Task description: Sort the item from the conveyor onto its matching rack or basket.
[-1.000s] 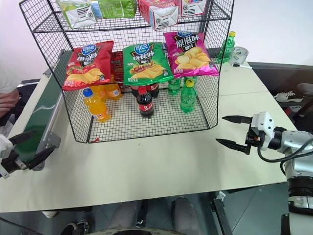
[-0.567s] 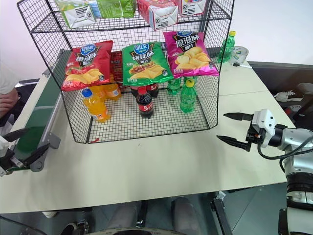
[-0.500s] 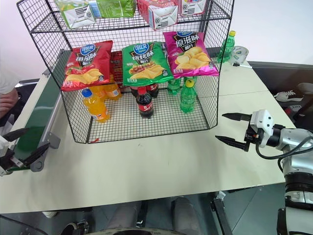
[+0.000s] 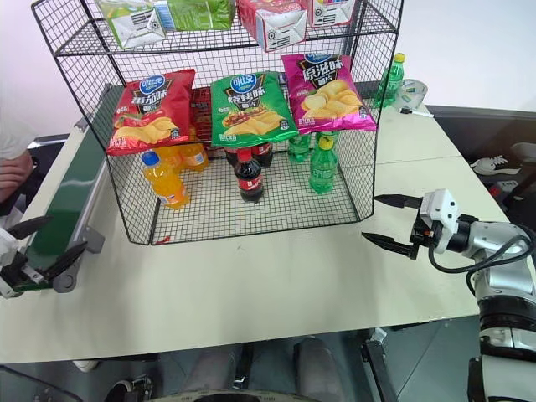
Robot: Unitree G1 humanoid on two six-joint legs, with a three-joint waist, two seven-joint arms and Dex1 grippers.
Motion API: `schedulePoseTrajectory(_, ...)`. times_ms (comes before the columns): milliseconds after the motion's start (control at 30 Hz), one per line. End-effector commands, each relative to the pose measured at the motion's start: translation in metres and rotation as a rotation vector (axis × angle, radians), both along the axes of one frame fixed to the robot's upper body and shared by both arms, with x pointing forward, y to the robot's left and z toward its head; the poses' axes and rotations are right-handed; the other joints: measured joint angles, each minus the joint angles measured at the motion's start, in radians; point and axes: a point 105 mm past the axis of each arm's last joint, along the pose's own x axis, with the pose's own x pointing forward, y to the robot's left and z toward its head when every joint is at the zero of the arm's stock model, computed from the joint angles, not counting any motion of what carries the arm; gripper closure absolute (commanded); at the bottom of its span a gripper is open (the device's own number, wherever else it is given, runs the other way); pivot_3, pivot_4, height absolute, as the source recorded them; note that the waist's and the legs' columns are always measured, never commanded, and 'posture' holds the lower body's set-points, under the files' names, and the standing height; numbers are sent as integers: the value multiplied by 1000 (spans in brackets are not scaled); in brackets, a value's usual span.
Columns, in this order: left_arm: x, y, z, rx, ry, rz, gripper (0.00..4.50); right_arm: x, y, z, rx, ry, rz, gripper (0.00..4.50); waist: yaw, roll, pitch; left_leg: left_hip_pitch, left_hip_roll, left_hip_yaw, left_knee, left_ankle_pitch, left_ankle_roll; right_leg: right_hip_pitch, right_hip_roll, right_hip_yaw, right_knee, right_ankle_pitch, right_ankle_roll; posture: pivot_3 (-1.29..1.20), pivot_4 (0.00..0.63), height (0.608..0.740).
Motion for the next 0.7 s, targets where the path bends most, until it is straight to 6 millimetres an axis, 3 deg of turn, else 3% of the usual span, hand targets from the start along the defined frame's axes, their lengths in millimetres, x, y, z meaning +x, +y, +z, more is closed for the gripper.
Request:
schedulePoseTrajectory(33, 4, 1, 9, 27, -28, -8, 72, -1, 3, 9, -3, -53, 9, 0, 0, 0, 0, 0, 0, 0, 0, 0, 0, 0, 0, 0, 0, 0, 0, 0, 150, 740)
schedulePoseTrajectory(700, 3, -3, 7, 40, -40, -17, 72, 10, 7, 5, 4, -23, -64, 0, -1, 0, 0, 0, 0, 0, 0, 0, 0, 0, 0, 0, 0, 0, 0, 0, 150, 740)
